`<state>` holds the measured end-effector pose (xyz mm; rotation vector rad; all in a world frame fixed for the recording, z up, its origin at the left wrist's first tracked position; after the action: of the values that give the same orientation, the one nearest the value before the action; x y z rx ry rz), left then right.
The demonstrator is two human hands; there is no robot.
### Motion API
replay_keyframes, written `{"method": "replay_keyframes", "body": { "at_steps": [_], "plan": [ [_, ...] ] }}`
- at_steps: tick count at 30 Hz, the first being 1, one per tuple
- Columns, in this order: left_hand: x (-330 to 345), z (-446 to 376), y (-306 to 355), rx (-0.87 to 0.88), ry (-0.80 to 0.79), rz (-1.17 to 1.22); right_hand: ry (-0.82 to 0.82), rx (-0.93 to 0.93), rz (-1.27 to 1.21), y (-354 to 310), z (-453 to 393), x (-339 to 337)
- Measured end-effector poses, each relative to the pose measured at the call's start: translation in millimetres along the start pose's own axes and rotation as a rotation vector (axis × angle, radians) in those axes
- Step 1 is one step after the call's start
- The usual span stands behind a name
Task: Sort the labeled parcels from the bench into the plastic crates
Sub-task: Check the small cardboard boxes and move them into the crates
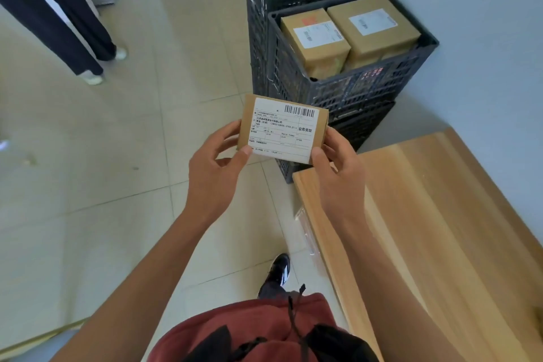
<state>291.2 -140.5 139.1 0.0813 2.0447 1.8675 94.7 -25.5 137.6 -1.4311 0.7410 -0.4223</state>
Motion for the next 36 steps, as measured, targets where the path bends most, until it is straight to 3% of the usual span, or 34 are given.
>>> {"method": "replay_keyframes", "body": {
  "at_steps": [10, 22, 36],
  "plan": [
    [8, -119, -4, -0.031, 0.045, -0.017, -0.09, 0.024, -0.033, -6, -128, 47],
    [-21, -315, -41, -0.07, -0.059, -0.007, -0.127, 0.045, 0.092, -21, -281, 161],
    [-11, -530, -52, -0.058, -0.176, -0.031, -0.022, 0.107, 0.101, -29, -445, 237]
  ]
}}
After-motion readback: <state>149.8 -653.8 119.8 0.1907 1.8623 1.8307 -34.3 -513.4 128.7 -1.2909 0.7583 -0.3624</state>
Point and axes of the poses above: each hand's wrist, its own z-axis away from the middle knuckle, its own x-axis out of the palm, y = z × x, the point moved 7 cm from there along -z, towards the middle knuckle, and after that the axes turned 2 degrees about z, right-handed, at the moved point
